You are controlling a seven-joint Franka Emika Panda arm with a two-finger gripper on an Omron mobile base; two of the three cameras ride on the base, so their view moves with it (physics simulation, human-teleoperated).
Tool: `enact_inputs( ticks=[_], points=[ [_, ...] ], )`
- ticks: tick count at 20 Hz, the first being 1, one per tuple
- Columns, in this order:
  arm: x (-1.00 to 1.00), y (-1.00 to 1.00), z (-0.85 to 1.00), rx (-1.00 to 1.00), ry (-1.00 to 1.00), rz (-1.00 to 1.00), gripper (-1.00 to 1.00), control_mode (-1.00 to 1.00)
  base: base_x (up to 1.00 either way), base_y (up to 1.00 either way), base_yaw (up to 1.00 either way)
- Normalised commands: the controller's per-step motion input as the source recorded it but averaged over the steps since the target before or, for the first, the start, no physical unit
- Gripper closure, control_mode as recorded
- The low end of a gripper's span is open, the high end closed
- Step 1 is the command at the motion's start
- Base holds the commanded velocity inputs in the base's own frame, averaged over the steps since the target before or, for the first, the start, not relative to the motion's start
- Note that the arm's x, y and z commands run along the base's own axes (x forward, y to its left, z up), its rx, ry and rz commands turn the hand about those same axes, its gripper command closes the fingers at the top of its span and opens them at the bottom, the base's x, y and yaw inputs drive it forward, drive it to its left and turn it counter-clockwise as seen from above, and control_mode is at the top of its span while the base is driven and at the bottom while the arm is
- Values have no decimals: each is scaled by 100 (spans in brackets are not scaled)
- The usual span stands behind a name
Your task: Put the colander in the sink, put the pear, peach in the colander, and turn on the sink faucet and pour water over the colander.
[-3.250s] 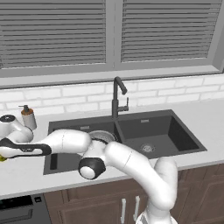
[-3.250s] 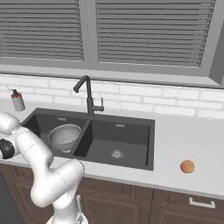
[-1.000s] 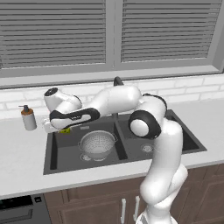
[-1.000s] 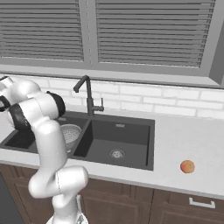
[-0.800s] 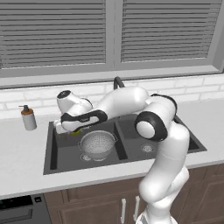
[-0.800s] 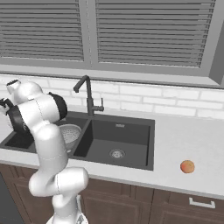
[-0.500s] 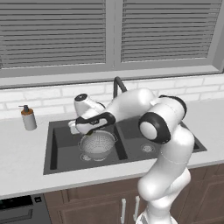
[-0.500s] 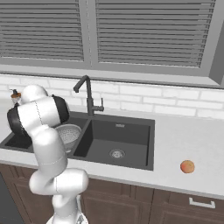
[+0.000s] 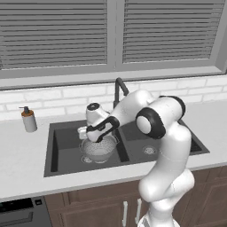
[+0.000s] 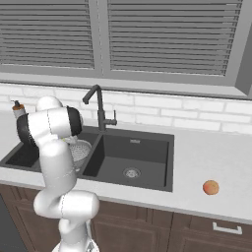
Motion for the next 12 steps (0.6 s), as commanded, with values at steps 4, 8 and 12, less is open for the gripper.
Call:
enact_inputs(
  ticks=[4,8,12],
  points=[
    [29,0,-35,4,0,0,100,-100,0,0,0],
    [5,-1,-50,0,0,0,100,-100,0,0,0],
    [0,-13,-47,0,0,0,100,-100,0,0,0]
  ],
)
